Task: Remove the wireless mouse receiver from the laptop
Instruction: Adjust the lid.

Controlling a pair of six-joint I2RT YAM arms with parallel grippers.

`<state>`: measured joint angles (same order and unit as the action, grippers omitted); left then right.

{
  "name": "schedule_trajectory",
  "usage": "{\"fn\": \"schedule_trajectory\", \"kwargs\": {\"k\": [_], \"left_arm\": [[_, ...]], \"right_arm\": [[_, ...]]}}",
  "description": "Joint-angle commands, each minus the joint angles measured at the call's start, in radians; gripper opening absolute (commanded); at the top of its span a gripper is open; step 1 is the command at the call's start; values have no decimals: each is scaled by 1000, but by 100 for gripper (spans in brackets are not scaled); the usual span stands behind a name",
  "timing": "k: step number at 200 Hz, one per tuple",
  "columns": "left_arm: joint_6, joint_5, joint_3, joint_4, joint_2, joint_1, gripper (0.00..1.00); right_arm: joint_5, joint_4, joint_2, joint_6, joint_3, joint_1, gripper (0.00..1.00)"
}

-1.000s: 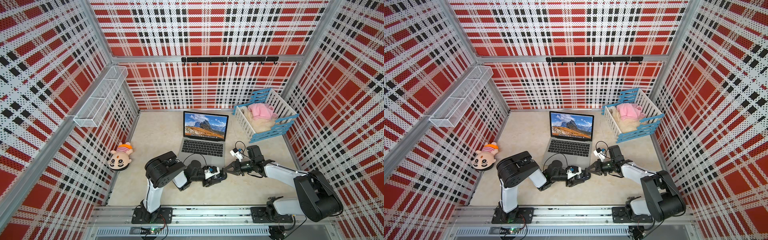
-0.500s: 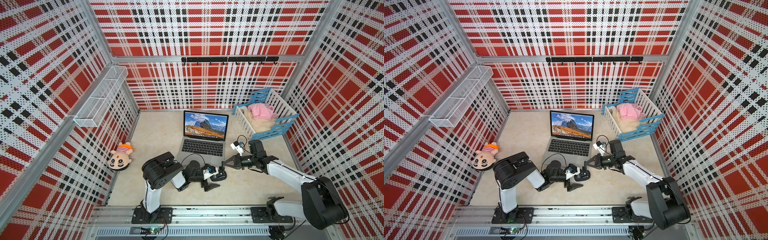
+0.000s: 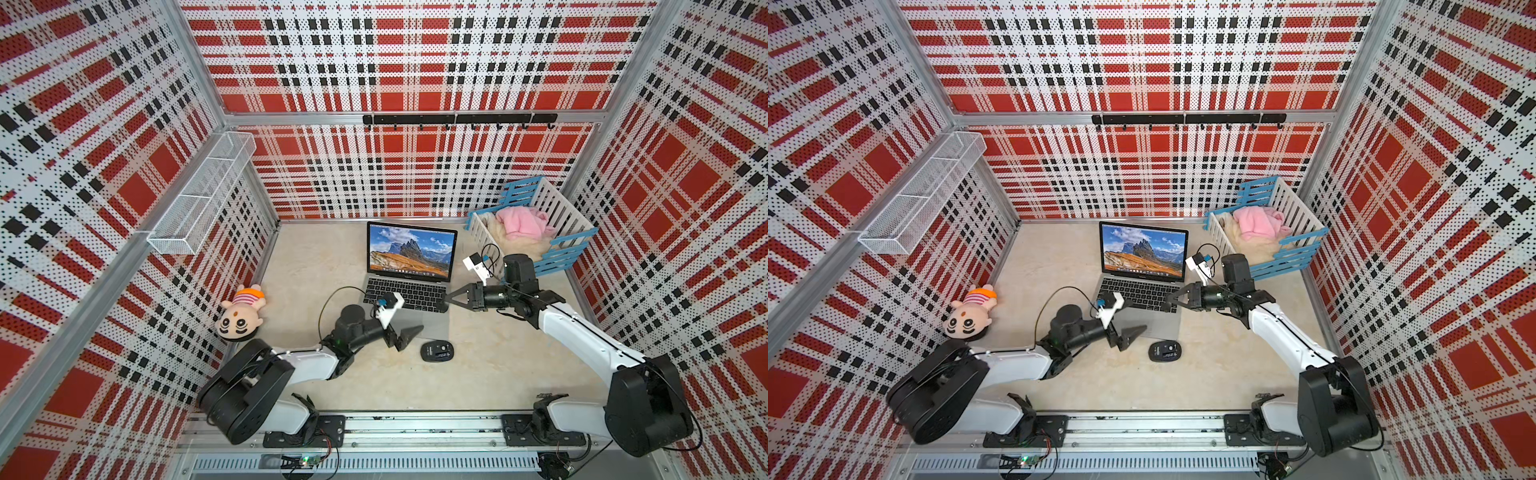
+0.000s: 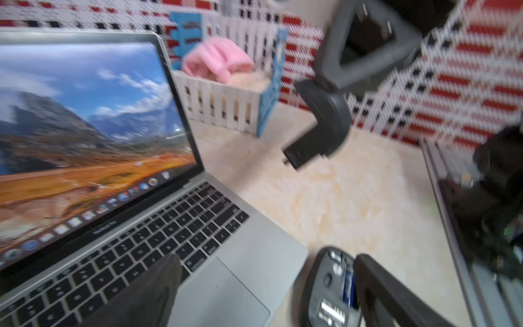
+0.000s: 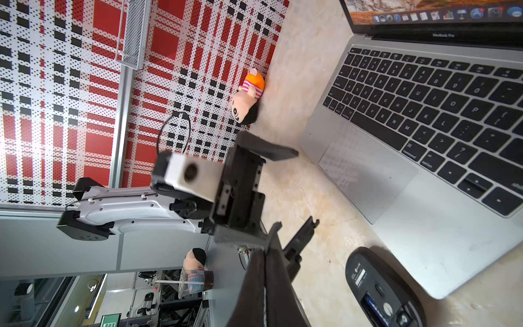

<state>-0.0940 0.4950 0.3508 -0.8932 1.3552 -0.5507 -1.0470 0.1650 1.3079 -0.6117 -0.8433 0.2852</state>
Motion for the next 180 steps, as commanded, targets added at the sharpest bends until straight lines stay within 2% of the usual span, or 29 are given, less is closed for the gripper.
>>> {"fn": "schedule_trajectory", "kwargs": {"k": [1, 11, 26, 42, 85, 118, 180], "left_arm": [[-374, 184, 79, -34, -5, 88, 99], [-460, 274, 136, -39, 35, 96, 98], [-573, 401, 182, -115, 103, 93, 86], [-699, 464, 183, -260, 142, 88, 85], [-762, 473, 182, -337, 181, 93, 82], [-852, 488, 181, -480, 209, 82, 80], [-1025, 547, 205, -718, 290, 36, 65]], "right_arm": [[-70, -51, 6, -18, -27, -2, 0], [-89, -75, 0, -34, -35, 3, 0], [-113, -99, -15, -55, -50, 9, 0], [-130, -123, -31, -81, -64, 18, 0], [-134, -127, -63, -111, -103, 66, 0], [-126, -144, -62, -131, -108, 99, 0], [-113, -206, -37, -166, -98, 118, 0]]}}
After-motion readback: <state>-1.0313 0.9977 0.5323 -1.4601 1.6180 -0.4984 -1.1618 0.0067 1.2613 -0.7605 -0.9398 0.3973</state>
